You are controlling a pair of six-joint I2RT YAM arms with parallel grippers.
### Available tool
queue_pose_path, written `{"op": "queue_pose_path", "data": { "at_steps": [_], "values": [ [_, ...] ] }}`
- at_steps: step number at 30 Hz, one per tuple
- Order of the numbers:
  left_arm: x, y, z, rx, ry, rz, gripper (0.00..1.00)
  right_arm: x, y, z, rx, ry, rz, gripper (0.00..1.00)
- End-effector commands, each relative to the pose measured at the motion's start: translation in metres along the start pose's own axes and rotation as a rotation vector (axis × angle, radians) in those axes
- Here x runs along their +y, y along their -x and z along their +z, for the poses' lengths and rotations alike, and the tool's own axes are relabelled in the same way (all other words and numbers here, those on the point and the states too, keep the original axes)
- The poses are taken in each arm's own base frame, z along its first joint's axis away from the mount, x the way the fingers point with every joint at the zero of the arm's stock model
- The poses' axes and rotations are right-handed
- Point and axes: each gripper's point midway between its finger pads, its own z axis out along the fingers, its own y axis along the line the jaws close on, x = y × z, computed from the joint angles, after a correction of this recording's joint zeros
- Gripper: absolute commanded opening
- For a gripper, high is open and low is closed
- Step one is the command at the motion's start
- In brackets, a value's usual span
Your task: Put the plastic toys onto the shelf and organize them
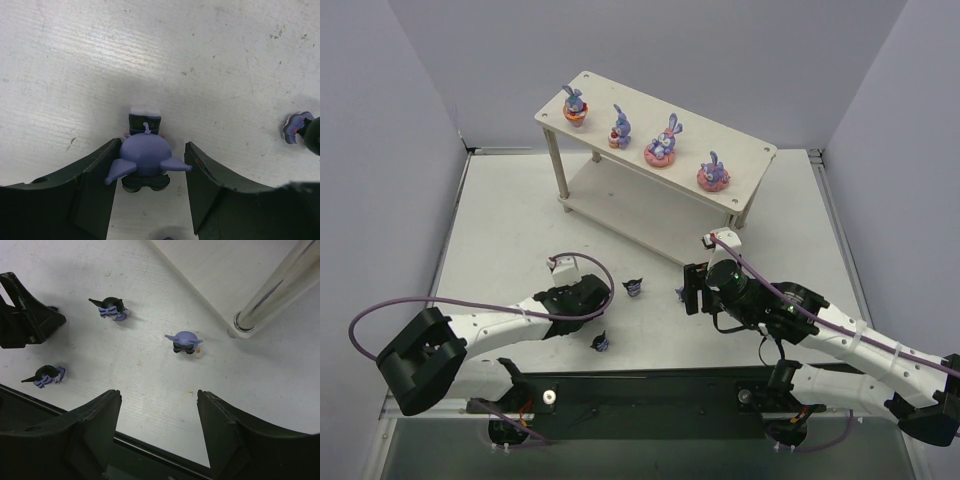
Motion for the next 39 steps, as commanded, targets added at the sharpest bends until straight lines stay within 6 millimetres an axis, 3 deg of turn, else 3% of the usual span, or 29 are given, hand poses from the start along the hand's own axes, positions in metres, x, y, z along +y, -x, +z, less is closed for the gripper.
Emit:
{"op": "queue_pose_path", "data": {
  "at_steps": [1,7,12,22,26,29,30,32,33,39],
  "values": [
    [-0.003,0.009,0.004,-0.034,0.007,0.023,0.47,-0.006,0.002,-0.003,0.001,-0.019,-0.018,0.64],
    [-0.012,0.02,0.001,-0.064,-0.039,0.111,0.25,-0.006,0.002,-0.001,0.007,-0.025,-0.019,0.63],
    [-0.016,0.039,0.0,-0.081,-0.114,0.133,0.17,-0.007,0.002,0.0,0.006,-0.03,-0.017,0.63],
    [-0.039,0.093,-0.012,-0.105,-0.339,0.232,0.14,-0.013,0.006,0.001,-0.004,-0.051,-0.009,0.63],
    [-0.057,0.135,-0.018,-0.147,-0.398,0.269,0.14,-0.016,0.008,0.001,-0.008,-0.06,-0.004,0.63],
    [-0.065,0.156,-0.012,-0.141,-0.429,0.309,0.14,-0.018,0.009,0.001,-0.01,-0.061,0.003,0.63],
    [-0.076,0.175,-0.019,-0.178,-0.454,0.343,0.14,-0.018,0.01,0.0,-0.013,-0.059,0.004,0.63],
    [-0.082,0.176,-0.009,-0.136,-0.469,0.393,0.14,-0.021,0.01,-0.001,-0.015,-0.065,0.004,0.63],
    [-0.091,0.19,-0.014,-0.151,-0.483,0.431,0.14,-0.023,0.011,-0.003,-0.019,-0.071,0.008,0.63],
    [-0.11,0.212,0.01,-0.126,-0.494,0.508,0.13,-0.036,0.017,-0.013,-0.049,-0.096,0.013,0.63]
  ]
}}
